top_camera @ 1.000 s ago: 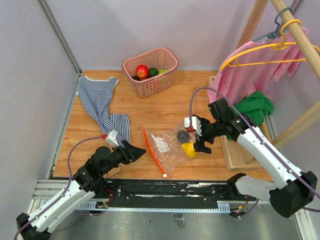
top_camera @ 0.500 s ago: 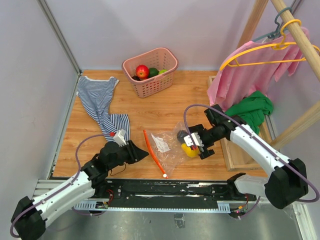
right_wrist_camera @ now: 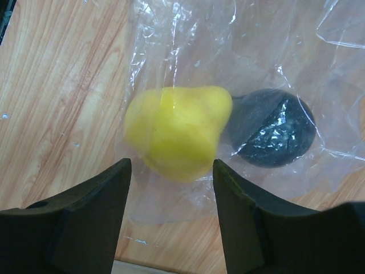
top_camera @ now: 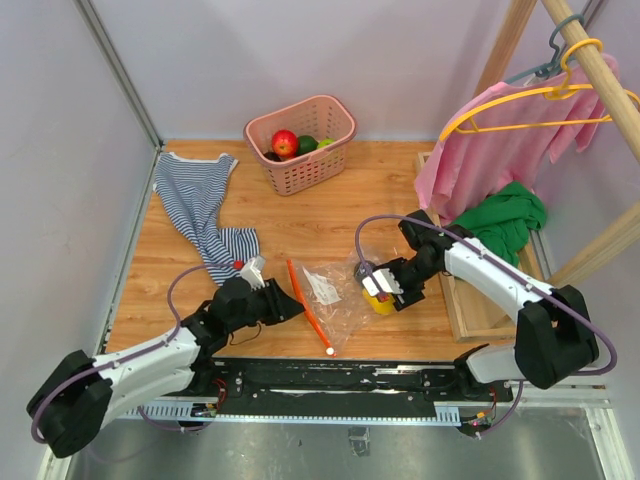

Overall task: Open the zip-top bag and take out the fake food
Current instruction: Pick up the fake fruit from the zipper food storage bag.

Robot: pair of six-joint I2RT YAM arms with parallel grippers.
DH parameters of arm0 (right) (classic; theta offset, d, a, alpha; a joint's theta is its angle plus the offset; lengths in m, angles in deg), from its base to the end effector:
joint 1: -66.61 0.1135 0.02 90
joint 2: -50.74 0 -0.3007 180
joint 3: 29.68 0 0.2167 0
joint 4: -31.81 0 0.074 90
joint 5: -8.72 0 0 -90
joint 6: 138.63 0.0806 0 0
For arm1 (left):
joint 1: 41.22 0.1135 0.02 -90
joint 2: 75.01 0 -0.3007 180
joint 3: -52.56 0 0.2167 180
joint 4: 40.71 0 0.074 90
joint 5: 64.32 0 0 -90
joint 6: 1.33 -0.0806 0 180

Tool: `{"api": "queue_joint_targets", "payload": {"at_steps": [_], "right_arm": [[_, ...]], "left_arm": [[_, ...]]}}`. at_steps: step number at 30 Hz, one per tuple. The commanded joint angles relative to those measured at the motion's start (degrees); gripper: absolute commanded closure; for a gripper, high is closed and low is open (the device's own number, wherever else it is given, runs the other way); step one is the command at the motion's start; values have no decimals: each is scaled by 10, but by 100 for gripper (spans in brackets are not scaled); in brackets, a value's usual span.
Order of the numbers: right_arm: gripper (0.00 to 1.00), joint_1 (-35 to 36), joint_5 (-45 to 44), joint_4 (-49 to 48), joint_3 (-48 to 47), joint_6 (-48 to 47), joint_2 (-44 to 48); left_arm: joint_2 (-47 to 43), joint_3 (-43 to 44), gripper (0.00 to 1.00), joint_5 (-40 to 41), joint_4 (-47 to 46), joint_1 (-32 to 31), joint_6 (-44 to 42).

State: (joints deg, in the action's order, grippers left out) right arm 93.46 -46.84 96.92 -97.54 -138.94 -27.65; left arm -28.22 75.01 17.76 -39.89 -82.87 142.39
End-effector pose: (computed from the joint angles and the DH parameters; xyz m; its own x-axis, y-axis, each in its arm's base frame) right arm 0.1644 0.1343 0.2324 0.5023 -0.6701 -0.5465 -0.8616 -0.4412 -0.2510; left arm 0.1053 -0.1085 0.1780 -0.7937 -0.3626 -0.4884 0.1886 0.6167 -0.7643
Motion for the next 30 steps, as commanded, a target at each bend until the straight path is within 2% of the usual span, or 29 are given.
{"api": "queue_joint_targets", "payload": {"at_steps": [1, 7, 15, 23, 25, 30], "right_arm": [[42, -12, -11, -4, 8, -9, -3], [52, -12, -2, -18, 20, 1, -19], [78, -7, 36, -58, 35, 41, -26], [91, 38, 46, -106, 39, 106, -30], [90, 49, 42, -119, 35, 121, -34], [65, 55, 46, -102, 9, 139, -36]], "left_arm": [[48, 6, 64, -28, -85, -2, -17], [110, 12, 63, -52, -145, -2, -13], [152, 20, 60, -66, -181, -2, -9], [191, 28, 55, -85, -213, -3, -3], [193, 30, 54, -85, -213, -3, -4], [188, 28, 53, -83, -211, -3, -4]]}}
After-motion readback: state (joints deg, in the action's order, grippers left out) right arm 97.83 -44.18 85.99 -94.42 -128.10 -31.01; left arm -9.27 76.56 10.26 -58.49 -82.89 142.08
